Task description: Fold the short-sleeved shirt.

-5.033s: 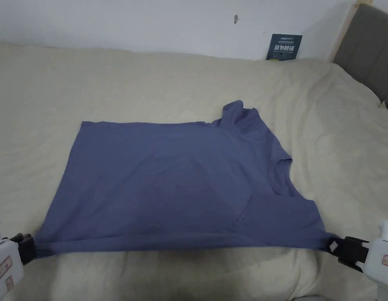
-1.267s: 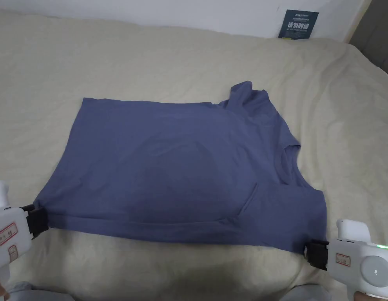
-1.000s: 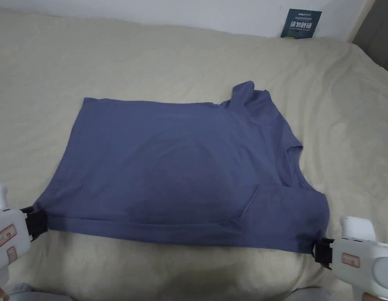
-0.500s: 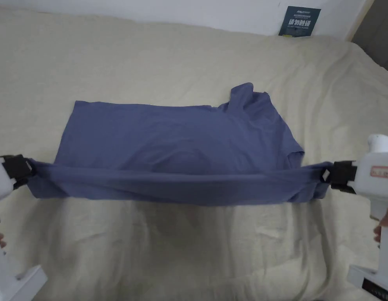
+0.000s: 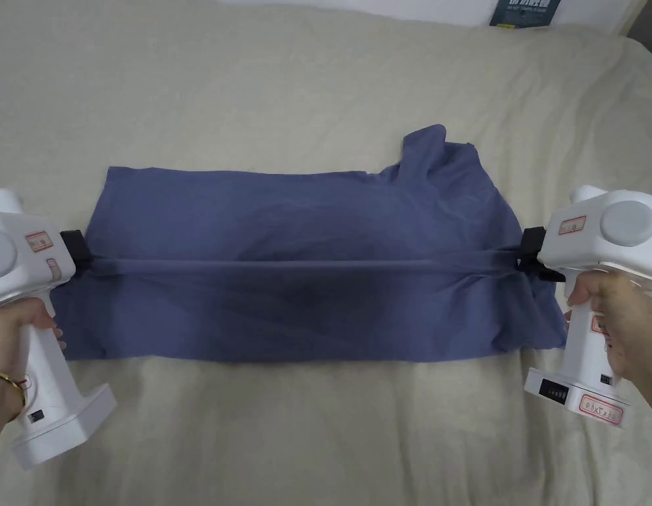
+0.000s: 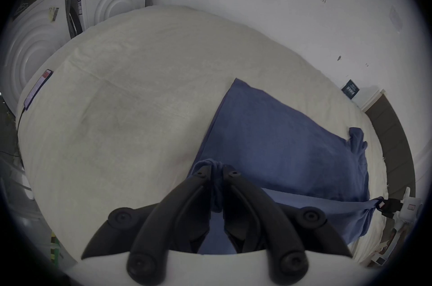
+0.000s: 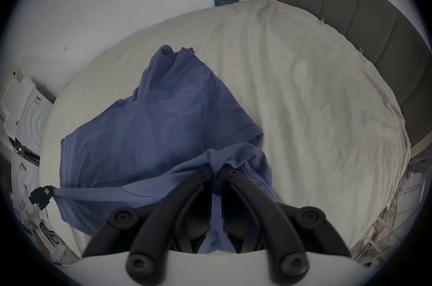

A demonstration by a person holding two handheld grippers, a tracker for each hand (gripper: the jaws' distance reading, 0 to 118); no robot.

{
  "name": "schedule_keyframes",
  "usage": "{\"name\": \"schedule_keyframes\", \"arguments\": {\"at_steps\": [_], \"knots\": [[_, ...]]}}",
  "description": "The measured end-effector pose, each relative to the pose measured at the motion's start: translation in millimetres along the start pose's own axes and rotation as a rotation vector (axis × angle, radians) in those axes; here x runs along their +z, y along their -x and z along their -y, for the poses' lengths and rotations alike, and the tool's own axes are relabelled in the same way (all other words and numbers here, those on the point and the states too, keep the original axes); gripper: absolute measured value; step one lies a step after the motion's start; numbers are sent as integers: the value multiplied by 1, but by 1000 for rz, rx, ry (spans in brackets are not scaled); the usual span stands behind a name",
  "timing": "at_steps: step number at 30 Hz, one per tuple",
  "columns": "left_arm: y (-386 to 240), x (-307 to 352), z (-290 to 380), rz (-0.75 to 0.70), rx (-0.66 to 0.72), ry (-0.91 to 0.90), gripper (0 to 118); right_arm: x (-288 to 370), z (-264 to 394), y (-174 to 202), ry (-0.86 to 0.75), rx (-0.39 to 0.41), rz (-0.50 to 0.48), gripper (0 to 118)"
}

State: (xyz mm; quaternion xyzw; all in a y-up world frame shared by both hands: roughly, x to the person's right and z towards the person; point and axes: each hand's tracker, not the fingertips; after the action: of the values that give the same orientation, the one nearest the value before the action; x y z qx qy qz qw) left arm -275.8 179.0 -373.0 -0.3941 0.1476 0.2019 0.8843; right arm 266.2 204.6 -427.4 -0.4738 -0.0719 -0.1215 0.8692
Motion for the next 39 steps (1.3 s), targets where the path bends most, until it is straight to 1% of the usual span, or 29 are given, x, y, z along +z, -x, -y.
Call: {"name": "schedule_keyframes", "arguments": {"at_steps": [1, 2, 3, 4, 5, 6, 8, 10, 11, 12, 14, 17, 18, 19, 22, 23, 25, 26, 27, 28, 29, 30, 31, 32, 33, 34, 35, 38, 39], "knots": [[-1, -3, 0, -14, -3, 3, 37, -3, -1, 0, 4, -3, 4, 15], [-2, -3, 1, -20, -4, -7, 76, -4, -2, 0, 5, -7, 2, 34], [-1, -3, 1, -41, -9, -28, 98, -3, -2, -2, 4, -8, -1, 60], [0, -1, 0, -50, -14, -46, 104, -2, -3, -3, 0, -8, 5, 85], [0, 5, 0, -52, -16, -67, 102, 0, -4, -5, -3, -6, 10, 103], [1, 14, -2, -46, -26, -119, 103, 5, -4, -7, -10, -3, 14, 105], [4, 29, -8, -33, -56, -158, 103, 21, -2, -10, -22, 0, 21, 105], [5, 53, -13, -5, -108, -219, 103, 44, -5, -14, -132, -9, 36, 105], [5, 64, -13, -6, -135, -251, 103, 57, -4, -13, -154, 14, -9, 105], [4, 81, -12, -10, -171, -298, 104, 75, 1, -13, -198, 33, -14, 105], [3, 108, -4, -26, -231, -384, 107, 109, 13, -11, -323, 119, -24, 105], [0, 152, 19, -41, -327, -504, 108, 160, 45, -6, -529, 196, -73, 110], [-1, 167, 29, -43, -357, -540, 108, 176, 58, -5, -586, 229, -100, 112], [-2, 179, 38, -34, -383, -565, 108, 192, 73, -1, -645, 270, -177, 115], [2, 207, 63, -23, -407, -600, 108, 224, 114, 7, -739, 352, -212, 115], [4, 213, 70, -11, -405, -598, 106, 229, 123, 8, -755, 371, -153, 115], [10, 224, 83, 23, -386, -587, 99, 240, 143, 9, -764, 359, -172, 115], [13, 228, 89, 39, -375, -582, 90, 245, 151, 9, -771, 344, -183, 115], [16, 233, 96, 42, -362, -579, 82, 248, 158, 7, -780, 325, -191, 115], [20, 237, 104, 39, -350, -577, 74, 250, 165, 5, -787, 281, -206, 115], [22, 238, 110, 41, -342, -579, 61, 252, 170, 3, -792, 246, -227, 114], [26, 241, 116, 51, -333, -580, 51, 255, 176, 0, -789, 212, -248, 113], [28, 243, 120, 57, -331, -581, 40, 256, 181, -1, -782, 197, -248, 105], [30, 245, 124, 59, -329, -580, 23, 256, 187, -2, -784, 211, -242, 77], [29, 245, 128, 58, -330, -581, 12, 258, 193, -2, -793, 218, -233, 47], [30, 247, 131, 60, -330, -585, 6, 258, 199, 0, -813, 229, -194, 23], [31, 248, 133, 62, -328, -595, 3, 257, 202, 0, -817, 242, -169, 18], [32, 252, 137, 90, -323, -606, 0, 256, 210, 0, -778, 257, -210, 8], [32, 252, 138, 100, -318, -609, 0, 255, 212, 1, -778, 259, -194, 5]]}}
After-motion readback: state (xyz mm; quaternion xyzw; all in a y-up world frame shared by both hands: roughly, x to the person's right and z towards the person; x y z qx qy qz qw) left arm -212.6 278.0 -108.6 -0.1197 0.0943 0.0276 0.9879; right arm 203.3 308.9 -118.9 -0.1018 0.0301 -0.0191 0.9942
